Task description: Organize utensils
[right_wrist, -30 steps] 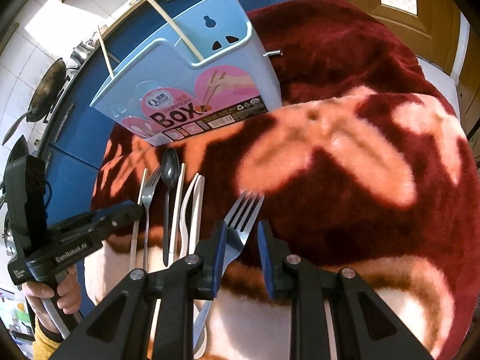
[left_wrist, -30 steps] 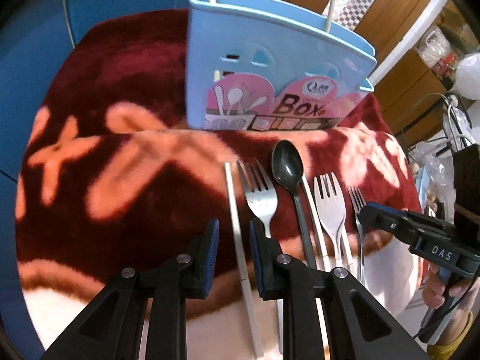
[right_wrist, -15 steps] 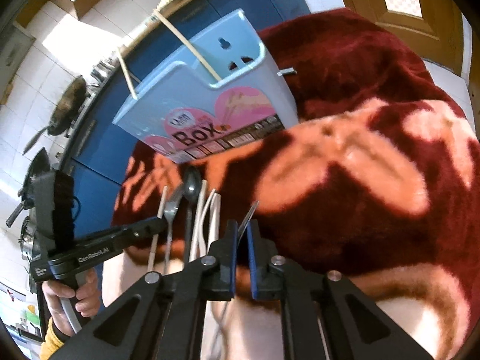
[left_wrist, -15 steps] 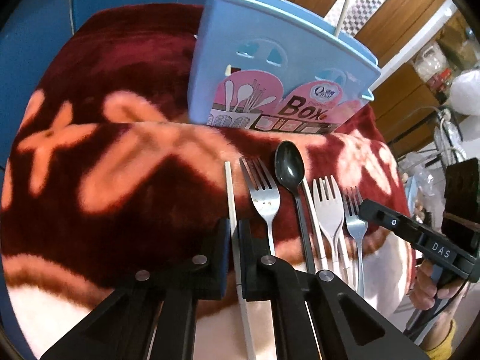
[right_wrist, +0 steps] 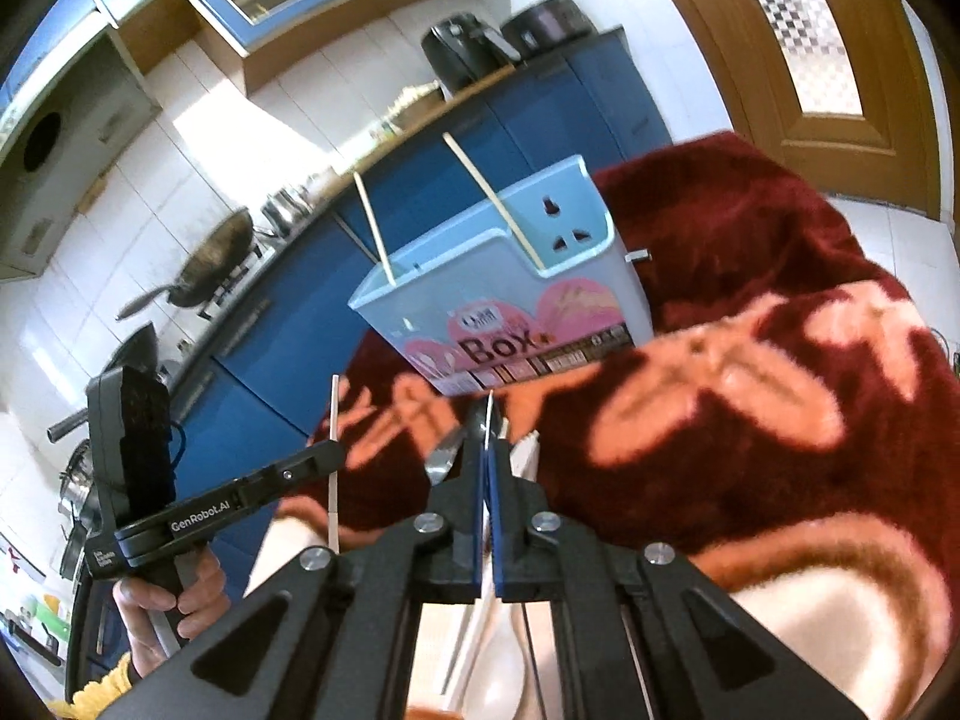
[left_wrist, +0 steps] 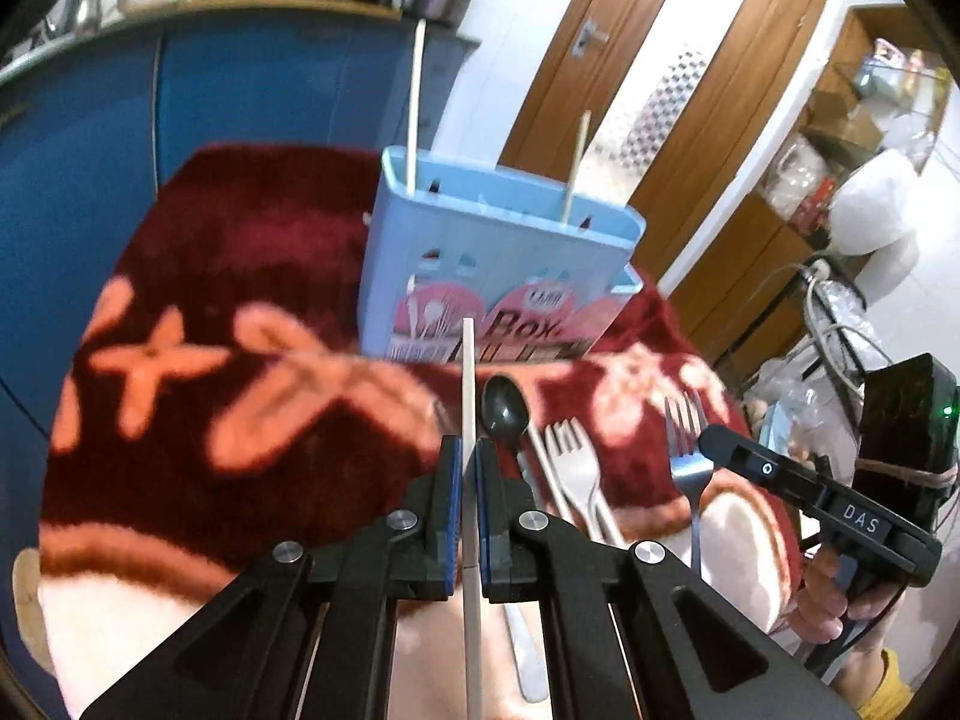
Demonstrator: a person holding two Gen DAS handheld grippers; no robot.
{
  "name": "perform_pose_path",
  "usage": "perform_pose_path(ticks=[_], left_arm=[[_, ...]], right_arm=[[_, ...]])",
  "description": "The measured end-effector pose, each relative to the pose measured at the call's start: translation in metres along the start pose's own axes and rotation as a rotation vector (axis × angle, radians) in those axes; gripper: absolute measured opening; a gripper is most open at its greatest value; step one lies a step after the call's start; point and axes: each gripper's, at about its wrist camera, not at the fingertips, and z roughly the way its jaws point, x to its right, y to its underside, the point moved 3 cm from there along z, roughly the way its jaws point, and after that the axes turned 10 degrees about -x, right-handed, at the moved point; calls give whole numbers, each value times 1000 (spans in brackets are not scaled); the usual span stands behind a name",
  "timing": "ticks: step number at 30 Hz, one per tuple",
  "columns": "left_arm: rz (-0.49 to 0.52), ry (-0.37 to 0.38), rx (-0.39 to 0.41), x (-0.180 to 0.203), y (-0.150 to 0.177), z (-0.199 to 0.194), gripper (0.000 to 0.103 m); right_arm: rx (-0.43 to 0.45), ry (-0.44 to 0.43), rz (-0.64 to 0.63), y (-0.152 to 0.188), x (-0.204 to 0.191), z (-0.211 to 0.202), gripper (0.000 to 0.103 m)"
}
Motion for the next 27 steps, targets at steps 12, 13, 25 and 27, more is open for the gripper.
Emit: perform_pose_path(ticks=[12,13,25,27], left_arm=[[54,-13,213,20,-24,-43,4],[54,-16,222,20,-27,-46,4],[45,-50,321,18,-67,-56,4],[40,-56,339,17,-76,-57,4]], right_arm=[[203,38,-90,-23,-23,-37,3],[209,37,-94,-24,-22,-38,3],[292,35,-114,-59,-26,-45,3],[300,37,-119,-64,-26,-45,3]])
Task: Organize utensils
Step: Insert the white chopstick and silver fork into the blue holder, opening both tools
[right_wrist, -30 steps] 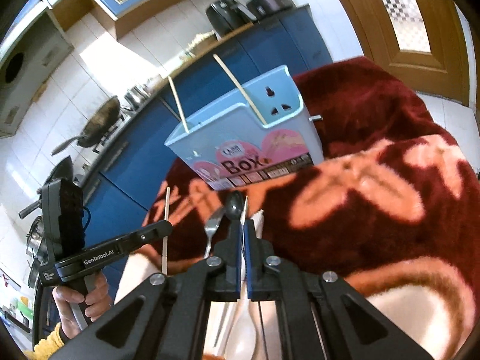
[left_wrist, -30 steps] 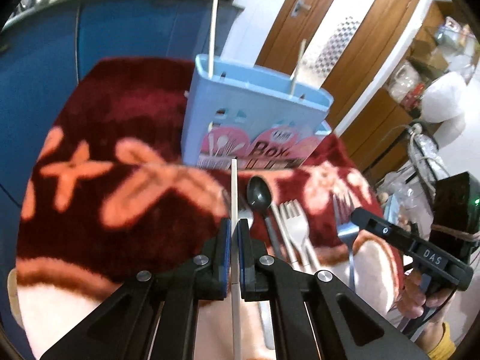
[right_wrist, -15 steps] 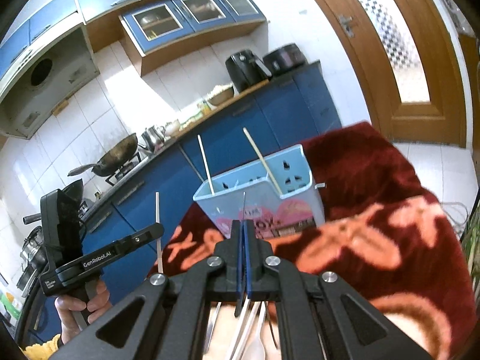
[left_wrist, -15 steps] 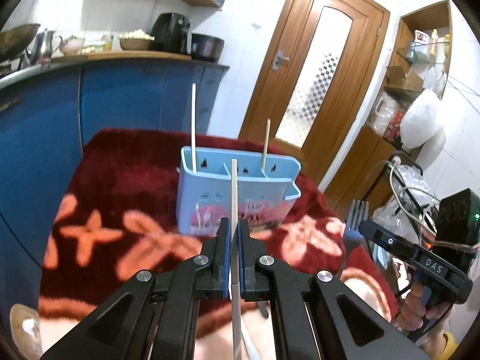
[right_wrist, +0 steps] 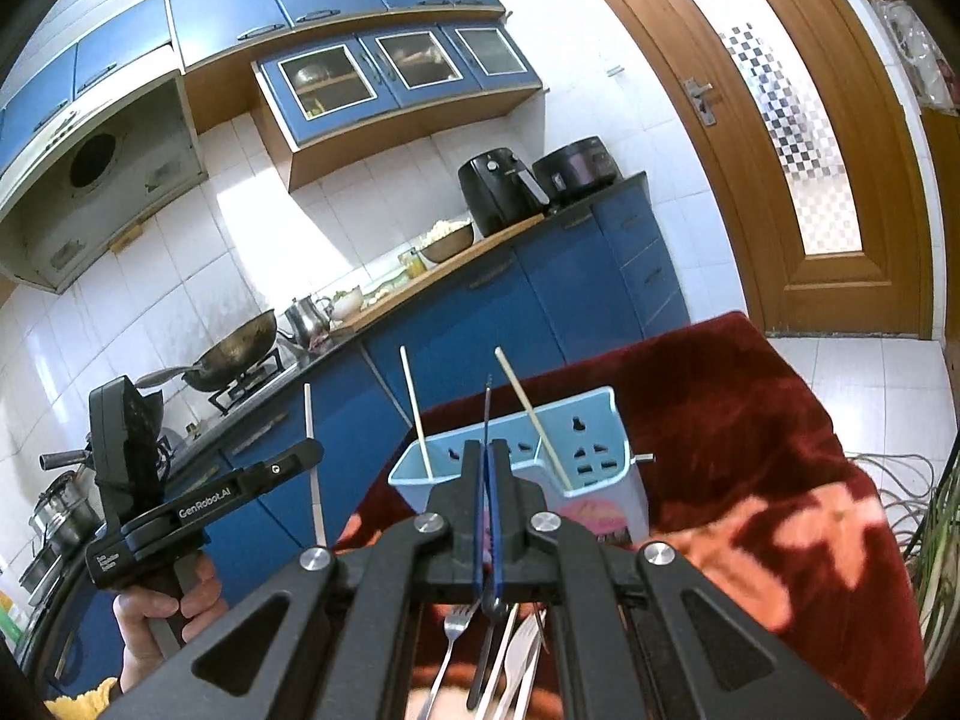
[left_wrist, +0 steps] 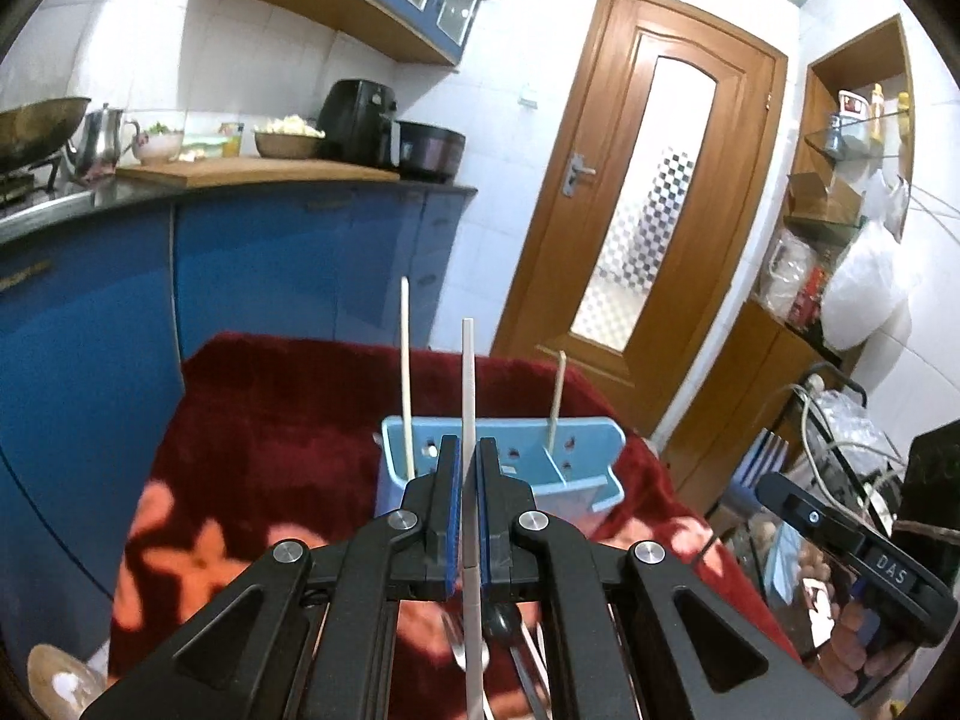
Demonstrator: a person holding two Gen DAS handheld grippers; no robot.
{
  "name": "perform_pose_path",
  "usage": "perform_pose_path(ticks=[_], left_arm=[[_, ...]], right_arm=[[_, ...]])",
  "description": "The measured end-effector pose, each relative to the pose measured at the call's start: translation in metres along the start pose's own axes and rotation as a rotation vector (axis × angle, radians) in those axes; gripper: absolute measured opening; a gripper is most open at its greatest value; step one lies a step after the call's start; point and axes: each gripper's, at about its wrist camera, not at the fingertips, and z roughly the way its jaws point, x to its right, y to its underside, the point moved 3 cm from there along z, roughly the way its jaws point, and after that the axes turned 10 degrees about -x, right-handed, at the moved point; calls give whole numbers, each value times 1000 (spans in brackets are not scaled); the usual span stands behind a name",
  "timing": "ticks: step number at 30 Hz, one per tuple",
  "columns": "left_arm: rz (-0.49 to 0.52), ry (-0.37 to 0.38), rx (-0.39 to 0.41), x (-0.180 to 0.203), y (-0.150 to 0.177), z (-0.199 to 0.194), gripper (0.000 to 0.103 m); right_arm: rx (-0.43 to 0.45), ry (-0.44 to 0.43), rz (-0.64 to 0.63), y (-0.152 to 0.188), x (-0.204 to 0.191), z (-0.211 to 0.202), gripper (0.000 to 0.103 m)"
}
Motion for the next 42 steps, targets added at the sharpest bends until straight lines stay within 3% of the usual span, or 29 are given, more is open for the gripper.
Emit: perform_pose_path(ticks=[21,35,42], left_arm=[[-42,-53,198,-12,-81,31,4],[-76,-115,282,-23,-67,75,4],[-1,-146,282,-8,-46,89,4]], right_arm=[[128,52,-103,-75,-4,31,3],[91,102,-152,-64,9,72,3],[48,133,-194,-54,12,91,3]])
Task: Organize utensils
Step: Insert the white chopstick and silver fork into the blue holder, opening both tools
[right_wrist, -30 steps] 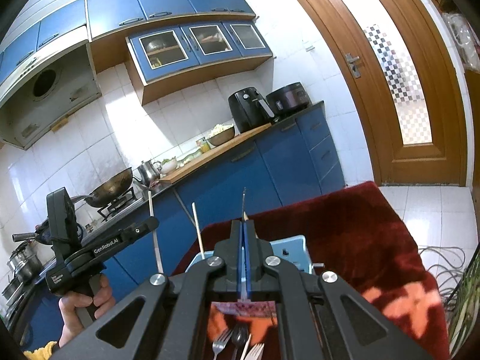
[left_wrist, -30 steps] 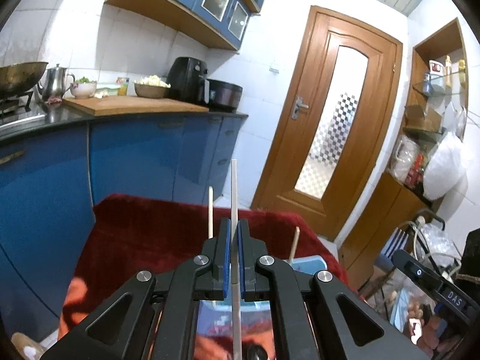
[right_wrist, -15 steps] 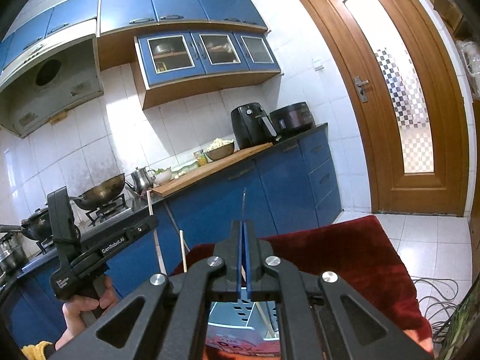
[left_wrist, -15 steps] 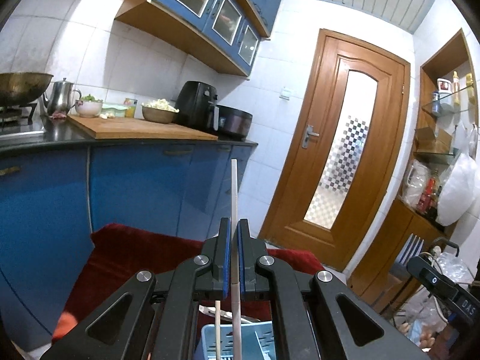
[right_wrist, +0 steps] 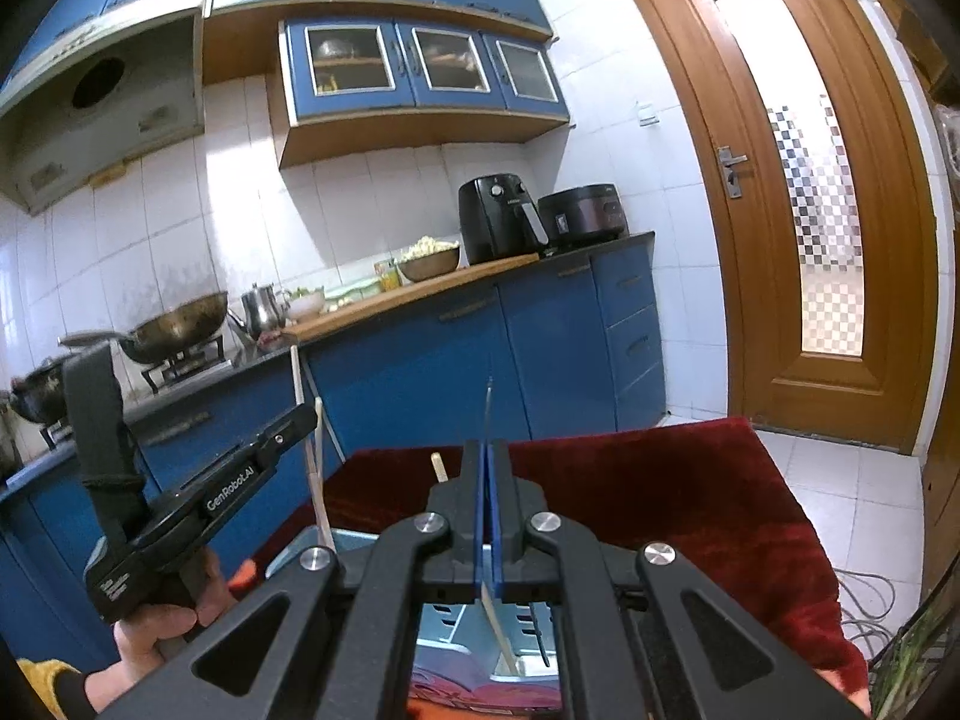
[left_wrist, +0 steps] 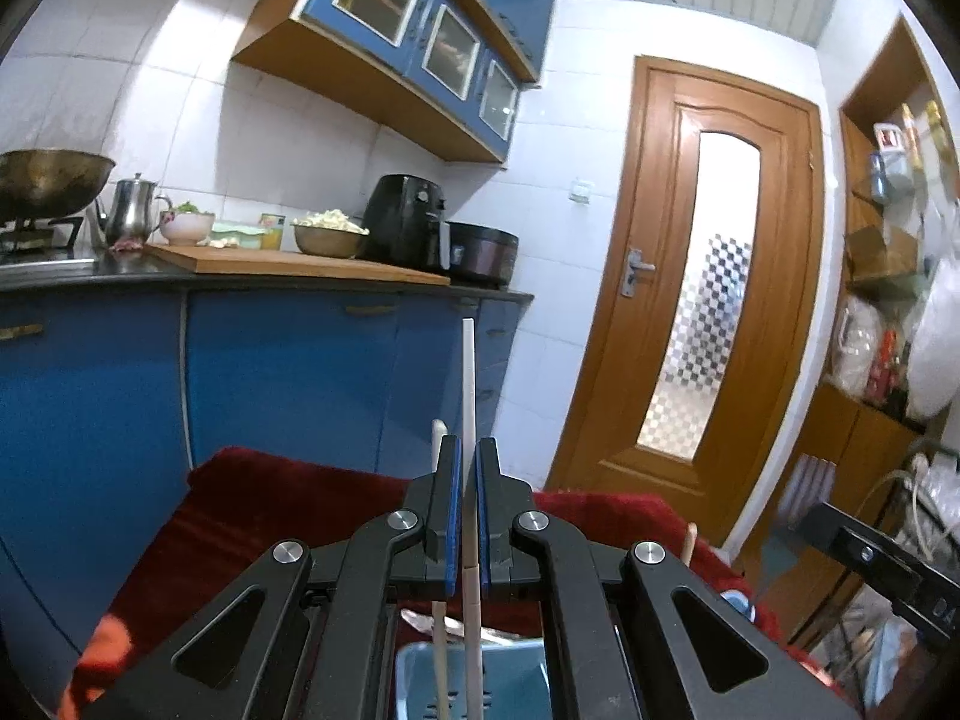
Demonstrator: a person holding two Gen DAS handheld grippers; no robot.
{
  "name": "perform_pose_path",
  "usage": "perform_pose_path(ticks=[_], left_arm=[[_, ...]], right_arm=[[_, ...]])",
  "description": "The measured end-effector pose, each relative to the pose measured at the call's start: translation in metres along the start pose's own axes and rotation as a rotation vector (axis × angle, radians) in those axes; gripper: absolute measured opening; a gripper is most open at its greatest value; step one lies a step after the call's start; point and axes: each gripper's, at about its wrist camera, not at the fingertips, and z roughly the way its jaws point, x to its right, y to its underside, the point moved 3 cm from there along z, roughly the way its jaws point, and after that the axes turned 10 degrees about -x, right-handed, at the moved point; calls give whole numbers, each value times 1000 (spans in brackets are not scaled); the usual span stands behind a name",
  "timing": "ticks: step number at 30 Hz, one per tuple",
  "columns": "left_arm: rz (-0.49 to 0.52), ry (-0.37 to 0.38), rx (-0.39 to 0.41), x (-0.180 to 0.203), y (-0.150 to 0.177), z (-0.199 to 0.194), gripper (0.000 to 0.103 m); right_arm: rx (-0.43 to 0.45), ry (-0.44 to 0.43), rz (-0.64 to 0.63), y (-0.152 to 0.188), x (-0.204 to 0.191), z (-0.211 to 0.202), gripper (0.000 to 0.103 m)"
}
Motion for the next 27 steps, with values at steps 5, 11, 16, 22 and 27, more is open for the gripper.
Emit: perform_pose_path(ticks=[5,11,16,22,27], left_arm=[[25,-7,-30,3,12,3,4],[49,7,-70,4,20,4,7],[44,34,-108,3,24,0,29],[30,57,-151,1,25,-9,37],[19,64,-191,0,27,-19,44]], right_arm=[[-34,3,-2,8,2,11,3],[-60,-24,39,12,9,15,3],[-63,-34,66,13,12,11,7],[-68,-39,89,15,13,4,19],[-80,-43,124,20,13,-5,31]])
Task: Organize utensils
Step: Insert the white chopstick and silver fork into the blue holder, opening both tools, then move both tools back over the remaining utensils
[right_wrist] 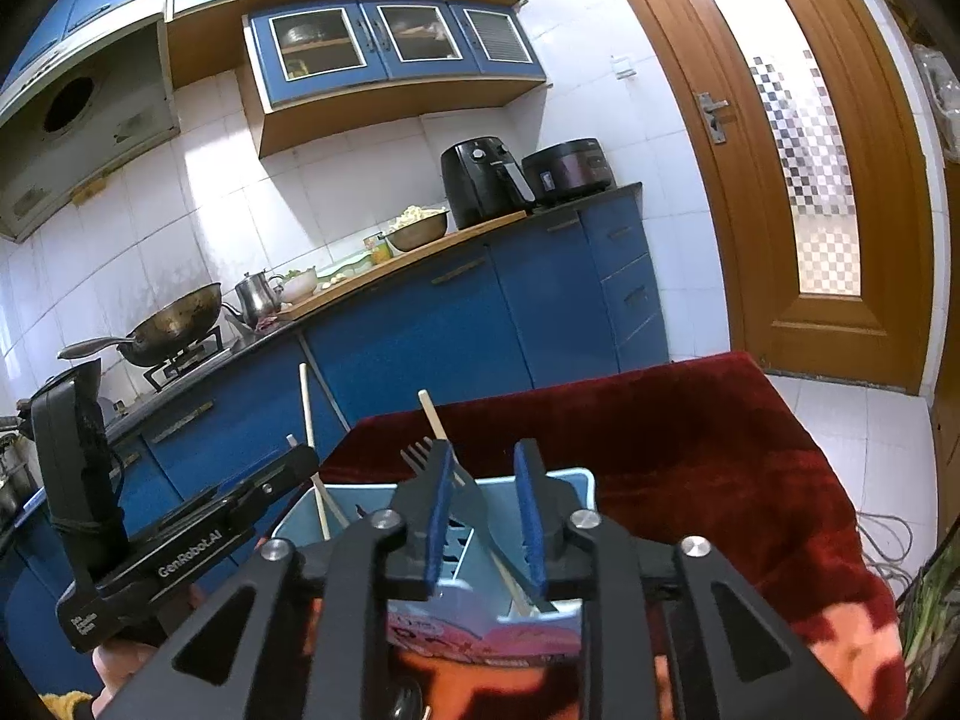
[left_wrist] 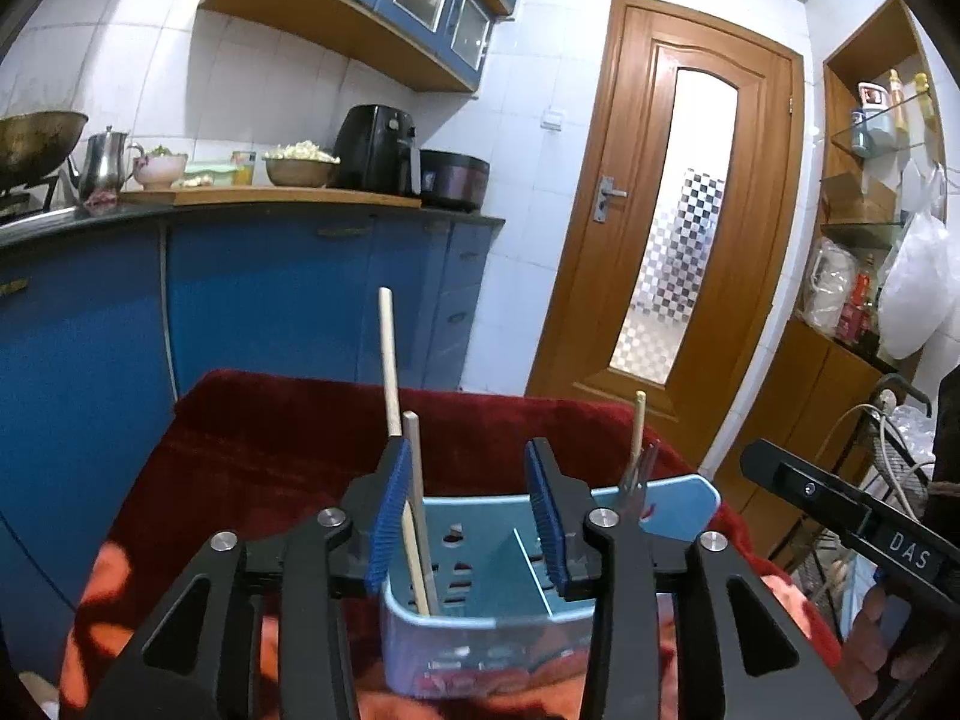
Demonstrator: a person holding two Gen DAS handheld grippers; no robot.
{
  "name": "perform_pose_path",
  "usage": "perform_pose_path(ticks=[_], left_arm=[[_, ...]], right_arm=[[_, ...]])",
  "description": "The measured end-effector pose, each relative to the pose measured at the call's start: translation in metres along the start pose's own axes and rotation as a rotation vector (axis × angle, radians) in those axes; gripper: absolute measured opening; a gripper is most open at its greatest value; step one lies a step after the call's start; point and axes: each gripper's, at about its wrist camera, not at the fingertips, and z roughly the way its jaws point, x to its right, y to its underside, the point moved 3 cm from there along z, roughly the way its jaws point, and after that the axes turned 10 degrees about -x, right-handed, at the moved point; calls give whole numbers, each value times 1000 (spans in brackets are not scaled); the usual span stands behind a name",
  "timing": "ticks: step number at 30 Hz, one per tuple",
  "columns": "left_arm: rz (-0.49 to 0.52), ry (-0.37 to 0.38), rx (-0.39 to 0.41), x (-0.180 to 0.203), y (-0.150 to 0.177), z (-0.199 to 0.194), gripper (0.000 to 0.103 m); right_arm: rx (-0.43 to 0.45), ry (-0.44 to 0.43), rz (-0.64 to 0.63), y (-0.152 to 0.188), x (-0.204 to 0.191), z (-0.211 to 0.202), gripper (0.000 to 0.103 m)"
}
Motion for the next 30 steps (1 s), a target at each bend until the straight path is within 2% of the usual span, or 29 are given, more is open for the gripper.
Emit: perform_pose_path(ticks=[6,9,14,23,30], left_arm=[[4,7,-35,4,6,-15,51],[2,10,-51,4,11,-23,53],[4,2,-76,3,22,-37,54],[3,-43,-155,-3,46,-57,54],[8,-53,-246,-4,68,-65,54]], right_arm=[[-12,-18,49,8,2,-11,39],[-18,-15,65,15,1,-19,47],[-24,-9,87,26,-3,-35,55],[-58,24,78,49,-11,-56,56],[-102,42,83,73,-14,-70,56]])
